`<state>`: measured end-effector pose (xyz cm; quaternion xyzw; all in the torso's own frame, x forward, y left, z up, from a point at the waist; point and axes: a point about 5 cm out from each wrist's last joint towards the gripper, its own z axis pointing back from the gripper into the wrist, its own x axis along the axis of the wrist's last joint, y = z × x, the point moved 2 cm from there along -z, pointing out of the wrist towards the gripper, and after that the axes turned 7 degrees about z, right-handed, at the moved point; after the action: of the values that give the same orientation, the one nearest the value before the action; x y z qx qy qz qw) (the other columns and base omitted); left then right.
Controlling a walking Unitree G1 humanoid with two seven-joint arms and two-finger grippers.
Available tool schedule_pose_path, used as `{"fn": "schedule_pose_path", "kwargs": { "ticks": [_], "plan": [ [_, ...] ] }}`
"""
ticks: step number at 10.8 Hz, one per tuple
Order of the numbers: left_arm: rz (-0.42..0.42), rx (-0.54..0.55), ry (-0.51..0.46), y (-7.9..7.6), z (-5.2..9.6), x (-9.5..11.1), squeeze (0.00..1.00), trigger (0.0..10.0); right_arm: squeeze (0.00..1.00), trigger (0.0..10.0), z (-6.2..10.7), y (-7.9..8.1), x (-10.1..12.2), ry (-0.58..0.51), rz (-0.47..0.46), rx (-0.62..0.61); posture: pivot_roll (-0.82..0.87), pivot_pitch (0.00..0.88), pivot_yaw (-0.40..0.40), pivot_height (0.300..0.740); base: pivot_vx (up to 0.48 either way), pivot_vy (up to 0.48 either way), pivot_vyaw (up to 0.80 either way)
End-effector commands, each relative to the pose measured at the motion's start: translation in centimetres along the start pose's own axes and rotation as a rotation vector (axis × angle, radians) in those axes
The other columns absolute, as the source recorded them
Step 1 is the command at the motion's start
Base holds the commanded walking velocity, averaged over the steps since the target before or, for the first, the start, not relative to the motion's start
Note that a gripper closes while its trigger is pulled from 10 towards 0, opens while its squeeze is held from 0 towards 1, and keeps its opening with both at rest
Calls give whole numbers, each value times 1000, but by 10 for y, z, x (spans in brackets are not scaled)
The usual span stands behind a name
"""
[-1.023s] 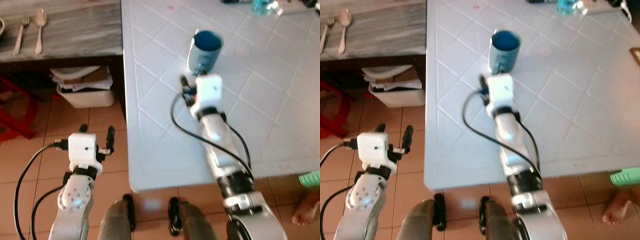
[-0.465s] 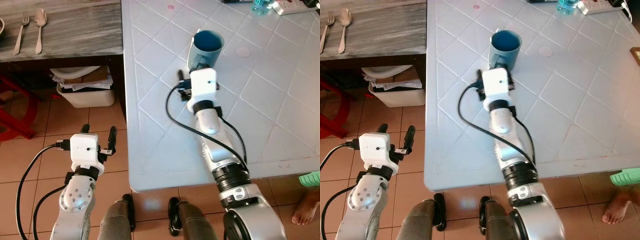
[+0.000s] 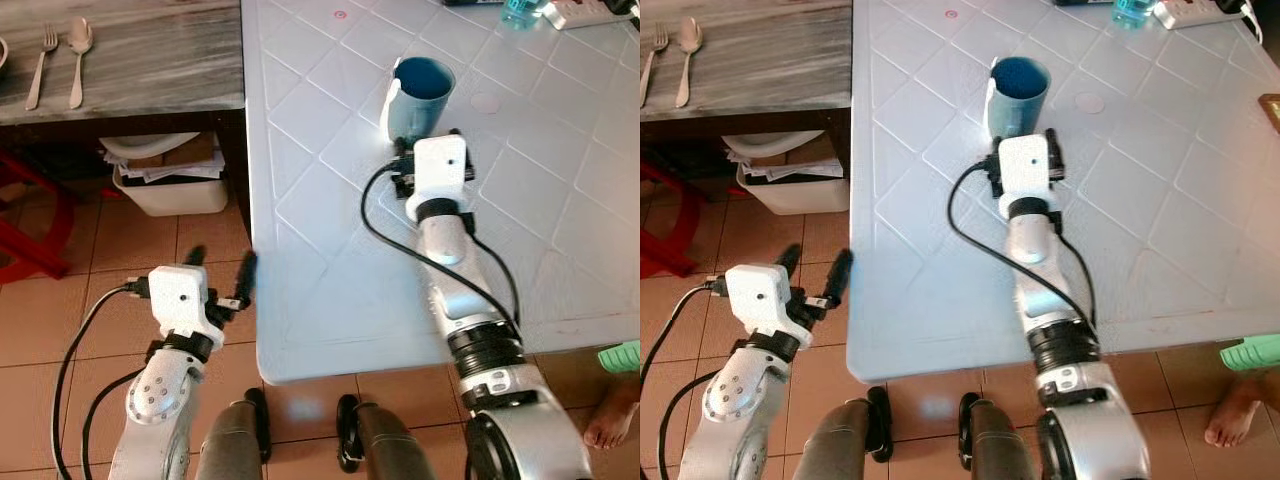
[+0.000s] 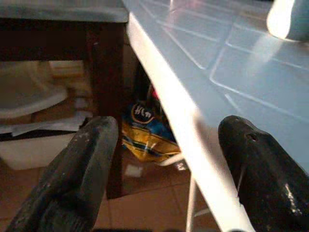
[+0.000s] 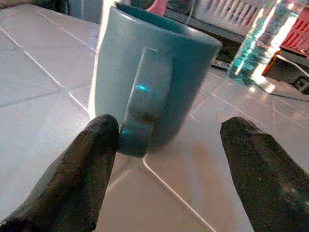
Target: Setting the table
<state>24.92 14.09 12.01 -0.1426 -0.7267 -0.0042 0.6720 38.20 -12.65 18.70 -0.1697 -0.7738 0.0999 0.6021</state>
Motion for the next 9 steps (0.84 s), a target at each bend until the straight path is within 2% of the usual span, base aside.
{"fn": "schedule_pose_path", "kwargs": {
  "ticks": [1, 3, 4, 7, 8, 9],
  "plan": [
    [1, -6, 15, 0, 3, -1, 0, 10000, 145, 10000, -1, -8, -4, 17, 13, -37, 54, 282, -6, 740, 0, 0, 0],
    [8, -21, 11, 0, 2, 0, 0, 10000, 141, 10000, -4, -9, -5, 23, 12, -39, 57, 282, -7, 740, 0, 0, 0],
    [29, -43, -6, -3, -1, 5, 0, 10000, 1000, 10000, -6, -5, -2, 11, 0, -25, 57, 281, -8, 740, 0, 0, 0],
    [56, -68, -19, -7, -2, 8, 0, 10000, 1000, 10000, -11, -3, 4, -20, 0, -2, 58, 278, -9, 740, 0, 0, 0],
    [63, -79, -21, -9, -2, 8, 0, 10000, 718, 10000, -14, -5, 6, -38, -2, 6, 57, 275, -14, 740, 0, 0, 0],
    [65, -82, -19, -10, -2, 8, 0, 10000, 0, 10000, -15, -6, 5, -41, 3, 7, 57, 275, -16, 740, 0, 0, 0]
  ]
}}
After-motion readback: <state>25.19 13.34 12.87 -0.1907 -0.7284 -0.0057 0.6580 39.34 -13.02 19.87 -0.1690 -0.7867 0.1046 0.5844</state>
